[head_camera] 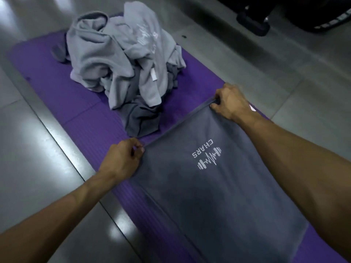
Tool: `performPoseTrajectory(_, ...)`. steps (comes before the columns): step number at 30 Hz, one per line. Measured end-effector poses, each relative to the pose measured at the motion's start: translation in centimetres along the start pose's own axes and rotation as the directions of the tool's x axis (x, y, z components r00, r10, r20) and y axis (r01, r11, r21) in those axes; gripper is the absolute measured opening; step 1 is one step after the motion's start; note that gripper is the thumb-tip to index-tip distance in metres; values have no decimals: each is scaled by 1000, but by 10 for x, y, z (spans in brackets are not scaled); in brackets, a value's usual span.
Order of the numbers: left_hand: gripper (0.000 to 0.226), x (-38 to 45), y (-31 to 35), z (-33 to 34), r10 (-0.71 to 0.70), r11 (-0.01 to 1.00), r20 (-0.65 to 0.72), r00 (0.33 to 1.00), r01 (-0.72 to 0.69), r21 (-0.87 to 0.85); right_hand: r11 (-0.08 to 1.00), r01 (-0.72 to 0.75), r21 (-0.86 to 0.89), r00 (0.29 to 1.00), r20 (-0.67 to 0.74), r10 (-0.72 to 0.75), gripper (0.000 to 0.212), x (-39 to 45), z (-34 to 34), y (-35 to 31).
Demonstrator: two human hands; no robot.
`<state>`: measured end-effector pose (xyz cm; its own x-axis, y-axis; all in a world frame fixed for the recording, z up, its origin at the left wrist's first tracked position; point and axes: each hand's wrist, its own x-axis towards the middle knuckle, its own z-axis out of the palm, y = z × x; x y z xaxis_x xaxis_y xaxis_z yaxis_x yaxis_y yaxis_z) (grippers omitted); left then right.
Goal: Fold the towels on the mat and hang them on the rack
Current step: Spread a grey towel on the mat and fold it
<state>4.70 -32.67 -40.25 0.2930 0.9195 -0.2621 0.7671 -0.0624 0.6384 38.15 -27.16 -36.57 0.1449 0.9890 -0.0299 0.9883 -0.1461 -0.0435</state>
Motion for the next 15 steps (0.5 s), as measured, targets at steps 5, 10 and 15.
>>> performPoseTrajectory(5,18,23,-25,11,-3,933,75,997,-24,359,992,-67,-105,989,124,80,31,33,42,-18)
performPoseTrajectory(10,42,39,-4,15,447,780,-18,894,-380,498,975,-163,149,987,30,160,56,21,67,-21)
performPoseTrajectory(15,54,51,21,77,582,701,189,791,-606,377,976,161,146,986,-76,-151,52,-53,95,-45)
